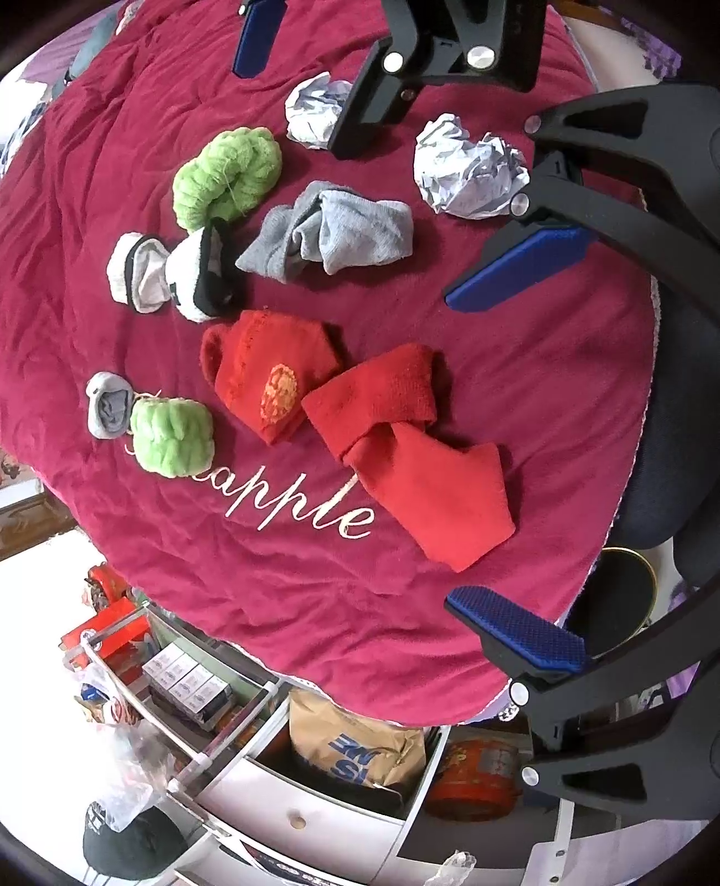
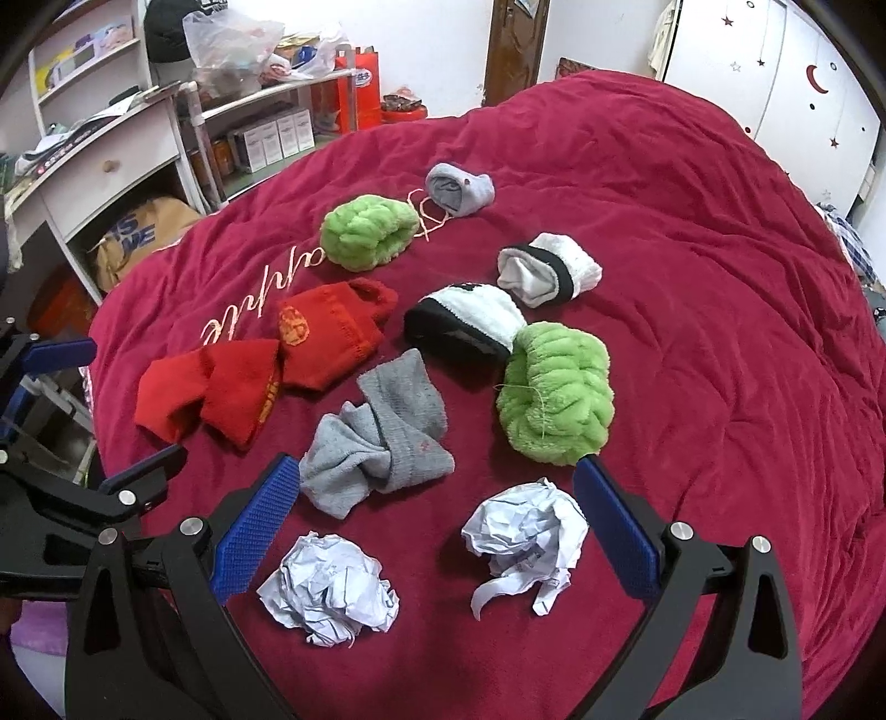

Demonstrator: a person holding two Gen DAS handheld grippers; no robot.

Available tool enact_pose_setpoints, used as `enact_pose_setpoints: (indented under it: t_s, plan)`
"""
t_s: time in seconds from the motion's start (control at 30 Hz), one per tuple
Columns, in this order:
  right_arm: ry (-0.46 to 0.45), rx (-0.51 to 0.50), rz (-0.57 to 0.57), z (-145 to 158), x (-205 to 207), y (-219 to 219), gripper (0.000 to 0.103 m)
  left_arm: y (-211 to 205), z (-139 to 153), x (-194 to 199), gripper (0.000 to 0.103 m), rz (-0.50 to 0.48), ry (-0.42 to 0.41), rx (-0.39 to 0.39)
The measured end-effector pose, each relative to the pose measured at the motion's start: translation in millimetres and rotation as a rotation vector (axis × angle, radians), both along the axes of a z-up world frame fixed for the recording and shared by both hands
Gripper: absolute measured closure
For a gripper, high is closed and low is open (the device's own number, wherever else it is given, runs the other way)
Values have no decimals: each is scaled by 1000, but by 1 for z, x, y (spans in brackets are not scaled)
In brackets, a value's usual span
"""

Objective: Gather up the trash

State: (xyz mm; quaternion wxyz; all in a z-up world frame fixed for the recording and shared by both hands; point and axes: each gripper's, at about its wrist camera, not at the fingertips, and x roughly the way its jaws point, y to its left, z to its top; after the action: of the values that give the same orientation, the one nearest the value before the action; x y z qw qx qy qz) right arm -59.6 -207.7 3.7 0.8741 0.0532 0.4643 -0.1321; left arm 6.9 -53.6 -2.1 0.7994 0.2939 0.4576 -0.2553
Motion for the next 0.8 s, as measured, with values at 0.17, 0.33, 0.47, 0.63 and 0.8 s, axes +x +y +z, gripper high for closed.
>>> enact_pose_setpoints:
  t_s: [0.17, 0.33, 0.47, 0.63, 0.8]
  plan:
    - [2, 4, 2, -2, 2, 0, 8, -3, -5, 2, 6, -12, 10, 13]
    - [21, 18, -2, -5, 5, -2, 8, -6, -7, 2, 6, -23, 14, 16]
    - [21, 15, -1, -6, 6, -3, 8, -8, -8, 3, 6, -27, 19, 22]
    - [32, 17, -1, -7, 6, -3, 8, -8, -9, 3, 6, -33, 23, 27]
    - [25, 6, 4, -9, 9, -3, 8, -8, -11, 4, 6, -35, 25, 33]
